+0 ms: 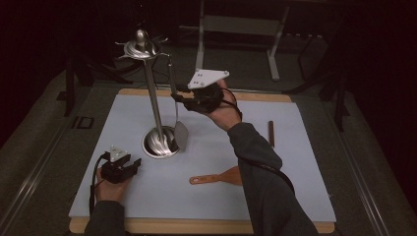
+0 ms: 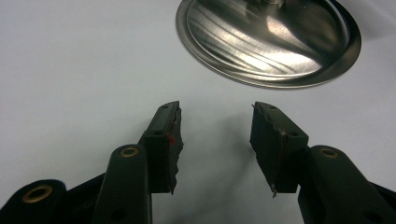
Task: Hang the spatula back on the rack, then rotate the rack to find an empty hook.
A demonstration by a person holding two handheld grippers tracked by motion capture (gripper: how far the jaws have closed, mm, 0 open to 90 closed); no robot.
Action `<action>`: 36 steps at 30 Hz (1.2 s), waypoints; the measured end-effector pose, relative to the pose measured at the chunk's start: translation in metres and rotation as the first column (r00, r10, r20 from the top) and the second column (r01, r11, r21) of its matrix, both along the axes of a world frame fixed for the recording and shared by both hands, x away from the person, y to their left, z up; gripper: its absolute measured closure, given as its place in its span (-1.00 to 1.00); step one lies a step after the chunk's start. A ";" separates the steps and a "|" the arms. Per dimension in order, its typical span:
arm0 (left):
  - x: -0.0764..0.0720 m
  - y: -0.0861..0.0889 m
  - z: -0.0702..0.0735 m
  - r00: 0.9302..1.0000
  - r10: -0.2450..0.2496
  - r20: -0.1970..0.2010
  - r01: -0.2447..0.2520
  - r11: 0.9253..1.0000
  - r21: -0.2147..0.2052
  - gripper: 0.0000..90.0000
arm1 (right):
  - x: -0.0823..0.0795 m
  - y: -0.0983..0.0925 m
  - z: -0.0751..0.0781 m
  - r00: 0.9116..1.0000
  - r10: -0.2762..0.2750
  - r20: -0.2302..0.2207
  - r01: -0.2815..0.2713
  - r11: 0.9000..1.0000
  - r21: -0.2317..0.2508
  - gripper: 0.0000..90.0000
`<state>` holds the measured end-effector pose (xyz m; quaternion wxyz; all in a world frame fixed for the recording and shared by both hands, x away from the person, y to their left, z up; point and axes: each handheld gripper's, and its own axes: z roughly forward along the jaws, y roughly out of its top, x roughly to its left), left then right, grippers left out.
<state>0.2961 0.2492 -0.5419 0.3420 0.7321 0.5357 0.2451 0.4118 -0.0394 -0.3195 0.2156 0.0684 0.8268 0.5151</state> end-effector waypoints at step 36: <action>-0.024 -0.014 0.038 0.977 -0.030 0.211 0.044 0.997 -0.060 0.50 | -0.003 -0.044 -0.038 0.997 -0.077 -0.006 0.074 0.979 -0.192 0.23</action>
